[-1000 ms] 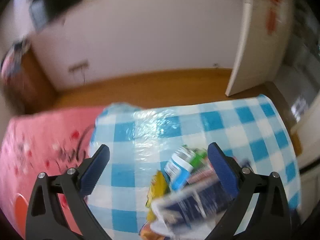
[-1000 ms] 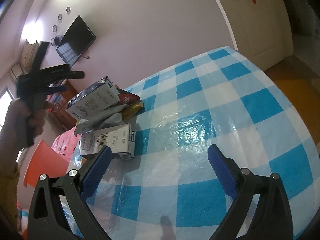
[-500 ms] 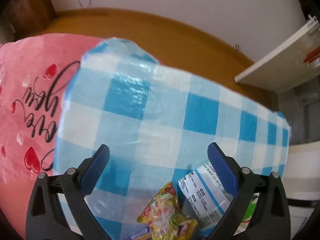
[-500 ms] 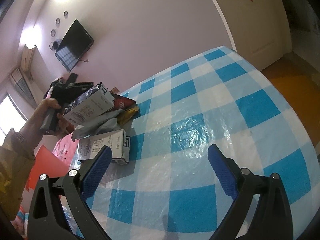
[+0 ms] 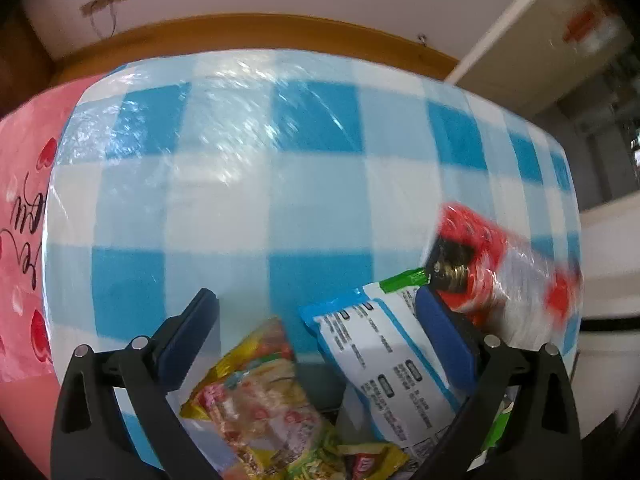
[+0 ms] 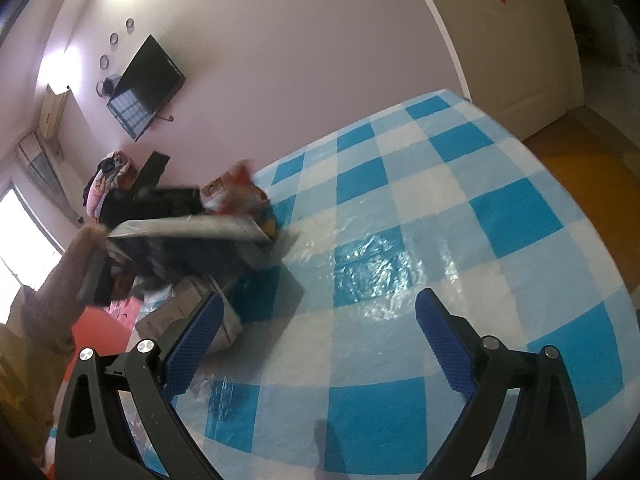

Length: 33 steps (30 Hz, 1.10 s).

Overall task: Collect trash
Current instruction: 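Grasp the white-green snack bag with the left tool while the right tool grasps the milk carton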

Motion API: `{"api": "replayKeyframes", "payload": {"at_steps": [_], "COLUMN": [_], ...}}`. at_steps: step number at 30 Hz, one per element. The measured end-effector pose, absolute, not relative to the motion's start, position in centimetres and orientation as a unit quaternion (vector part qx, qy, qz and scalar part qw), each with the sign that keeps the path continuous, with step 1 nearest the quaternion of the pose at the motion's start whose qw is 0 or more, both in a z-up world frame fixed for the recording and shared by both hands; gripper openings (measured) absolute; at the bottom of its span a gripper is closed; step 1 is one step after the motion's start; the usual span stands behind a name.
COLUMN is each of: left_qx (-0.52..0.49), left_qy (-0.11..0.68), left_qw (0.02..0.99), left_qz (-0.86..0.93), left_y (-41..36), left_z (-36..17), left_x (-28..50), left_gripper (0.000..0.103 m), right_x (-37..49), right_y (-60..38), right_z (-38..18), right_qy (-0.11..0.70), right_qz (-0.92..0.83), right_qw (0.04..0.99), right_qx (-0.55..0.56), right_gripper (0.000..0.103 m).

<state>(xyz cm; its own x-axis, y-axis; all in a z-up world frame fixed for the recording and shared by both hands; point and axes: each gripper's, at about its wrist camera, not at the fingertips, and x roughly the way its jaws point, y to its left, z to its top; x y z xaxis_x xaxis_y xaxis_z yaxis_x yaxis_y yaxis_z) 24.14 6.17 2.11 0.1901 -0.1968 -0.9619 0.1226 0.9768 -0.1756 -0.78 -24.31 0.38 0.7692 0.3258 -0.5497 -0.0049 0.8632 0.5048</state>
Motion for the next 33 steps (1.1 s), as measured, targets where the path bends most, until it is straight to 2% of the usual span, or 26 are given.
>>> {"api": "replayKeyframes", "payload": {"at_steps": [12, 21, 25, 33], "left_qx": [-0.058, -0.046, -0.046, -0.028], "left_qy": [0.604, 0.507, 0.506, 0.545], "left_qw": [0.778, 0.852, 0.848, 0.829], "left_qz": [-0.164, -0.128, -0.147, -0.127], "left_y": [3.7, 5.7, 5.3, 0.5], "left_z": [2.4, 7.9, 9.6, 7.4], "left_x": [14.3, 10.1, 9.1, 10.7], "left_gripper": [0.099, 0.099, 0.099, 0.099], "right_x": [-1.2, -1.4, -1.1, -1.3], "right_y": [-25.6, -24.2, -22.7, -20.2], "right_z": [0.7, 0.8, 0.5, 0.4], "right_qy": [0.325, 0.343, 0.359, 0.365], "right_qz": [0.1, 0.122, 0.138, 0.157], "right_qw": [0.902, 0.897, 0.893, 0.897], "right_qx": [0.266, 0.252, 0.234, 0.192], "right_gripper": [0.095, 0.095, 0.095, 0.095]}}
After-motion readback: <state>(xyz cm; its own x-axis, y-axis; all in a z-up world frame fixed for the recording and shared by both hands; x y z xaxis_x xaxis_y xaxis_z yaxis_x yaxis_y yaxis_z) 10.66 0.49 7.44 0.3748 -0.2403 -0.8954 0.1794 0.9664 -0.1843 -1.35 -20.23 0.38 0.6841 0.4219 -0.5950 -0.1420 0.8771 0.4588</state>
